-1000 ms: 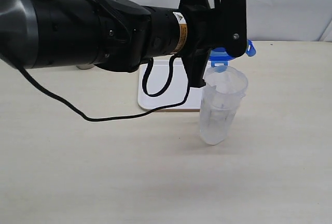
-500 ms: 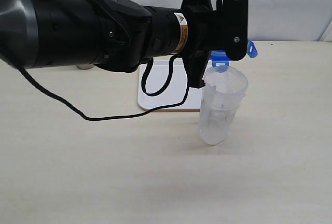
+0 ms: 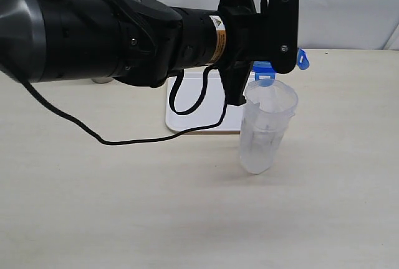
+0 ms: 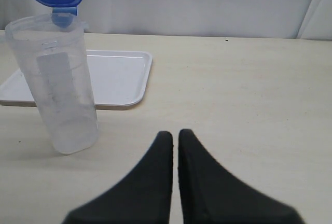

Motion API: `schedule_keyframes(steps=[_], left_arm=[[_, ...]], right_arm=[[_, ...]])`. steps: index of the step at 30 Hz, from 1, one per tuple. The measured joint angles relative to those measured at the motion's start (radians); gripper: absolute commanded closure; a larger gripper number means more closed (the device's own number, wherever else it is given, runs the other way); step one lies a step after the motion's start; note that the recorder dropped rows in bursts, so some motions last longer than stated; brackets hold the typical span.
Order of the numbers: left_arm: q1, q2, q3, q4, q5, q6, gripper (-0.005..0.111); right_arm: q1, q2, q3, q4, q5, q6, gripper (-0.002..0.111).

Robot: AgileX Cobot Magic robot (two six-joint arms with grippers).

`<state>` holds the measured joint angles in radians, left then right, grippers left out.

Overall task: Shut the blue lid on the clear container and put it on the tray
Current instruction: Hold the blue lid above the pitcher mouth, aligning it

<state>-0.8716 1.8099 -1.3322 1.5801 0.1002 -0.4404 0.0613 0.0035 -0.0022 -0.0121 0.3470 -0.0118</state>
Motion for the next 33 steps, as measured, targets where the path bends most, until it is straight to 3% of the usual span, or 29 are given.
schedule_keyframes(steps=[33], left_arm=[[-0.075,0.000,0.000,-0.009,0.096,0.000,0.107]], right_arm=[[0.000,0.000,0.000,0.000,0.000,0.000,0.104]])
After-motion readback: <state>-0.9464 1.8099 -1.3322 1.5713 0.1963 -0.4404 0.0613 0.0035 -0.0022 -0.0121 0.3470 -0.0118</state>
